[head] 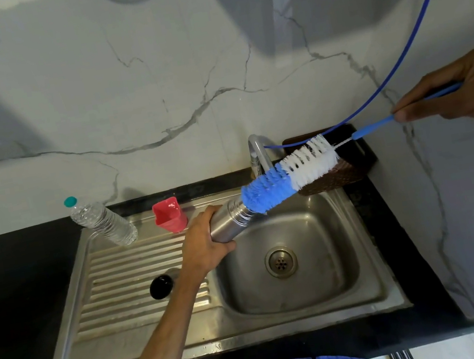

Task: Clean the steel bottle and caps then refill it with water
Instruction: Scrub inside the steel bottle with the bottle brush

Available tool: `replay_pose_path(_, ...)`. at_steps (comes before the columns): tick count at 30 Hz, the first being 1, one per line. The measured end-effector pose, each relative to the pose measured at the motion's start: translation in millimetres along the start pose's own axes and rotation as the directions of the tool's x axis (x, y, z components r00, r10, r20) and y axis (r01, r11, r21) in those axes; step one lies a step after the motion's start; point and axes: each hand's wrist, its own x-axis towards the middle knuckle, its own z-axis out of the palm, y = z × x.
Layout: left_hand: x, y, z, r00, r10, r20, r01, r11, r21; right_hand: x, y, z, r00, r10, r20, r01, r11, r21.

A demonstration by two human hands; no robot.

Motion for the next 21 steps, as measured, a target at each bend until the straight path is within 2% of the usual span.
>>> replay_pose_path(3, -2, -1, -4, 1.0, 0.017, -0.009, -0.017, 1.0, -0.007, -4, -1, 9, 0.999, 0.036, 0.006, -0.036, 0.999, 0.016)
replay_pose_path(9, -3, -4, -12, 0.999, 0.032, 0.023, -0.035, 0.985, 0.167, -11, 4, 40, 0.991, 0.083, 0.109, -0.072, 0.992, -0.102)
replay_pose_path(12, -3, 3, -7, 0.994, 0.091, 0.056, -0.102, 0.963, 0.25, -11, 4, 68, 0.979, 0.055, 0.198, -0.021, 0.985, -0.169)
replay_pose_path(14, -1, 11, -4, 0.994, 0.102, 0.049, -0.111, 0.958, 0.265, -13, 8, 93, 0.965, 0.015, 0.263, 0.069, 0.948, -0.31)
replay_pose_path(17, 4, 24, -2, 0.988, 0.142, 0.063, -0.155, 0.936, 0.316, -22, 21, 139, 0.951, -0.099, 0.292, 0.248, 0.809, -0.533)
replay_pose_path(19, 7, 29, -2, 0.984, 0.16, 0.072, -0.175, 0.928, 0.328, -31, 23, 173, 0.922, -0.177, 0.343, 0.375, 0.626, -0.684)
replay_pose_path(21, 5, 28, -7, 0.985, 0.151, 0.08, -0.169, 0.927, 0.335, -38, 16, 198, 0.91, -0.188, 0.368, 0.413, 0.465, -0.783)
